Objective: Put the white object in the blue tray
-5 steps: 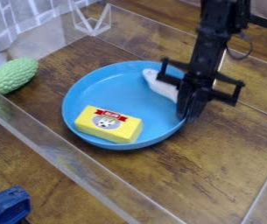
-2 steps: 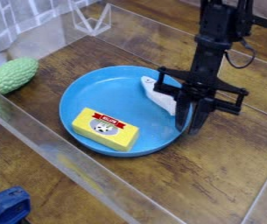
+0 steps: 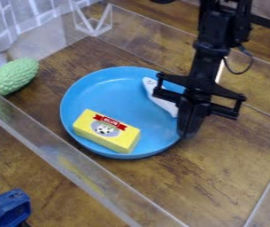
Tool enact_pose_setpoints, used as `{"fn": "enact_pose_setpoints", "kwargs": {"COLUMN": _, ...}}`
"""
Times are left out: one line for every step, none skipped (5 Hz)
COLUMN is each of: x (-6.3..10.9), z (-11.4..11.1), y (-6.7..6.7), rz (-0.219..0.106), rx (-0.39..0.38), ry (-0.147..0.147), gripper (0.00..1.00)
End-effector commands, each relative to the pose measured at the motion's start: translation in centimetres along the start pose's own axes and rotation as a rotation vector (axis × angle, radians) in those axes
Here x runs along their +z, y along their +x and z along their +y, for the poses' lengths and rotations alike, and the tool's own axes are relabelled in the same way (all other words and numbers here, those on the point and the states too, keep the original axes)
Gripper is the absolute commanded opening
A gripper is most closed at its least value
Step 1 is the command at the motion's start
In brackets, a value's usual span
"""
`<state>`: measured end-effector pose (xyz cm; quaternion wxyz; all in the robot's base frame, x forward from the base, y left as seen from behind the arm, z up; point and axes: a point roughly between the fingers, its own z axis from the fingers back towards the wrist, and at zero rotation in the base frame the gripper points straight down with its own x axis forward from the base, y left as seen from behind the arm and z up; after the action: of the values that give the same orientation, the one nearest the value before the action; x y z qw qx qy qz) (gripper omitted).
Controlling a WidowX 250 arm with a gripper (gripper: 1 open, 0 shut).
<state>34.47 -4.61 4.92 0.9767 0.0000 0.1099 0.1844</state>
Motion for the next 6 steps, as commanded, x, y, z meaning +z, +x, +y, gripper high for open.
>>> {"fn": "enact_pose_setpoints", "kwargs": {"x": 3.8, "z": 0.9, "y": 0.4, "rz": -0.102, "rx": 0.009, "ry": -0.045, "gripper": 0.00}}
{"fn": "enact_pose_setpoints", "kwargs": {"x": 4.6, "z": 0.6, "y": 1.7, "rz": -0.121, "rx": -0.006, "ry": -0.042, "gripper": 0.00}}
{"fn": "enact_pose_setpoints", "kwargs": {"x": 5.7, "z": 0.1, "y": 2.7, "rz": -0.135, "rx": -0.021, "ry": -0.040, "gripper": 0.00}}
{"fn": "enact_pose_setpoints", "kwargs": {"x": 6.6, "z": 1.9, "y": 3.3, "rz": -0.147, "rx": -0.060, "ry": -0.041, "gripper": 0.00}}
{"fn": "enact_pose_setpoints", "kwargs": {"x": 6.8, "z": 3.5, "y": 4.1, "rz": -0.160, "rx": -0.093, "ry": -0.042, "gripper": 0.00}}
{"fn": "enact_pose_setpoints", "kwargs": {"x": 6.8, "z": 4.9, "y": 4.5, "rz": -0.170, "rx": -0.113, "ry": -0.043, "gripper": 0.00}}
